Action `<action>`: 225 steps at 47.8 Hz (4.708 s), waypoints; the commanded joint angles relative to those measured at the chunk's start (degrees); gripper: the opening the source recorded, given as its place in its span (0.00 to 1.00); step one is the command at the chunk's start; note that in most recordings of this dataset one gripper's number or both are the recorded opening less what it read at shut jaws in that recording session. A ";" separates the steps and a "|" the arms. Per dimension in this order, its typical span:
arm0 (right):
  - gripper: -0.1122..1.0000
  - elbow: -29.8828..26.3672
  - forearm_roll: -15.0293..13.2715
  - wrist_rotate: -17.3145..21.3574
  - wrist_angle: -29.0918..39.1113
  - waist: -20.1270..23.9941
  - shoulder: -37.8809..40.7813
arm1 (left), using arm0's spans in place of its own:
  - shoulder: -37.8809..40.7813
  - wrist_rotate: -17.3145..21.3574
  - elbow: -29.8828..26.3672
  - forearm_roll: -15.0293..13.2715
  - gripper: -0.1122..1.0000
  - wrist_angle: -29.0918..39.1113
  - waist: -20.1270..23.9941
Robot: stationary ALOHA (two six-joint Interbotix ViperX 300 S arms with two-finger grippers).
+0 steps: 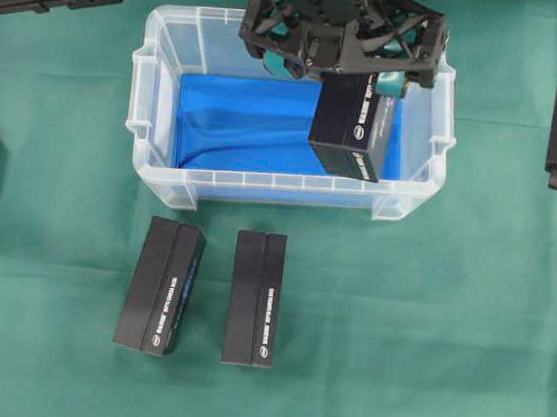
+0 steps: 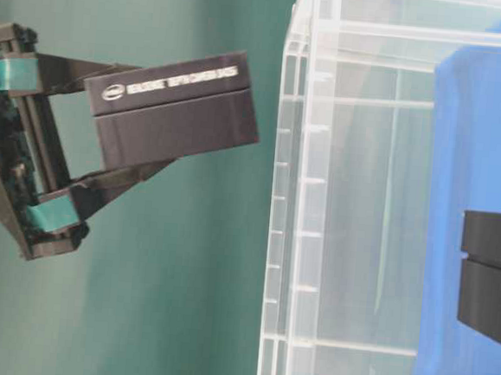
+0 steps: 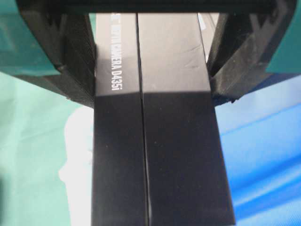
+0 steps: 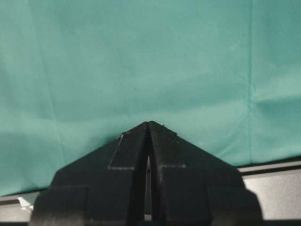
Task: Take the box out of the case with the left arm.
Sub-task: 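Lift the right black box up out of the case with the left gripper, then carry the box forward and lower it onto the table right of the middle box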
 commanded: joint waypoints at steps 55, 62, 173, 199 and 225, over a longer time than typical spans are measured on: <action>0.10 -0.53 0.00 0.00 -0.26 0.09 -0.18 | -3.16 0.18 -2.55 0.44 0.65 0.62 -0.09; 0.10 -0.62 0.00 0.00 -0.26 0.09 -0.18 | -3.16 0.18 -2.64 0.35 0.65 0.62 0.00; 0.10 -0.62 -0.09 -0.18 -2.72 0.09 0.79 | -3.08 -28.56 -1.67 2.72 0.65 -0.26 -27.69; 0.10 -0.53 0.09 -0.09 -2.90 0.09 0.62 | -2.64 -29.44 -1.32 4.04 0.65 -0.53 -25.75; 0.10 -0.53 0.09 -0.18 -2.72 0.09 0.53 | 0.79 -34.28 10.11 5.80 0.65 -10.28 -24.79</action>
